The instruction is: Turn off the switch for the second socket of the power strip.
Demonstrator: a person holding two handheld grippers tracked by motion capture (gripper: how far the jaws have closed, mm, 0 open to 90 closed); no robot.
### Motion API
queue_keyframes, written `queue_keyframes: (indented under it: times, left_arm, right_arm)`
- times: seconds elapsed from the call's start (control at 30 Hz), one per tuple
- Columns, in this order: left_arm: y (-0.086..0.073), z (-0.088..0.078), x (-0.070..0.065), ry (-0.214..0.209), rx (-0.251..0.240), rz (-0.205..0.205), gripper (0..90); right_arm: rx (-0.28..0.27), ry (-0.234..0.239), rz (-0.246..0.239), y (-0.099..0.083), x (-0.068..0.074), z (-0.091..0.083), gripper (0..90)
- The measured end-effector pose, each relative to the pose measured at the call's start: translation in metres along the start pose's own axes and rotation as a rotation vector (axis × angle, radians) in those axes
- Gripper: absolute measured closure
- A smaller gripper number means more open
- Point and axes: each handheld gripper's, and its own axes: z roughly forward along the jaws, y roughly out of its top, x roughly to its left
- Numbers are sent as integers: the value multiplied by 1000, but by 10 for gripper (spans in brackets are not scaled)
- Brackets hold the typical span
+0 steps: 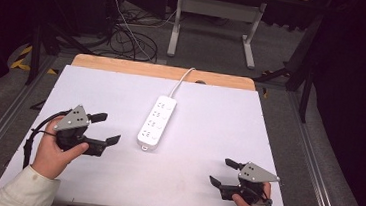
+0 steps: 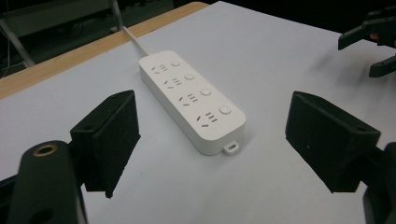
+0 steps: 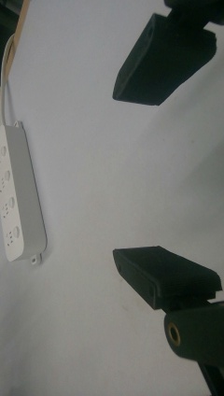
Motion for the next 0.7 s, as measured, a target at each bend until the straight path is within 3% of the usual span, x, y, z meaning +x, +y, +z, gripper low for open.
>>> queue_keyframes:
  times: [0.33, 0.6, 0.63, 0.7]
  left_arm:
    - [-39, -17, 4, 12, -28, -44, 177]
    - [-61, -21, -1, 17, -19, -13, 183]
    - [-68, -23, -3, 11, -20, -40, 182]
    - [-74, -24, -3, 9, -20, -50, 180]
  right_arm:
    - [-6, 0, 9, 0, 0, -1, 197]
    - [-9, 5, 11, 0, 0, -2, 197]
    - [-8, 4, 9, 0, 0, -2, 198]
    - [-7, 5, 7, 0, 0, -2, 197]
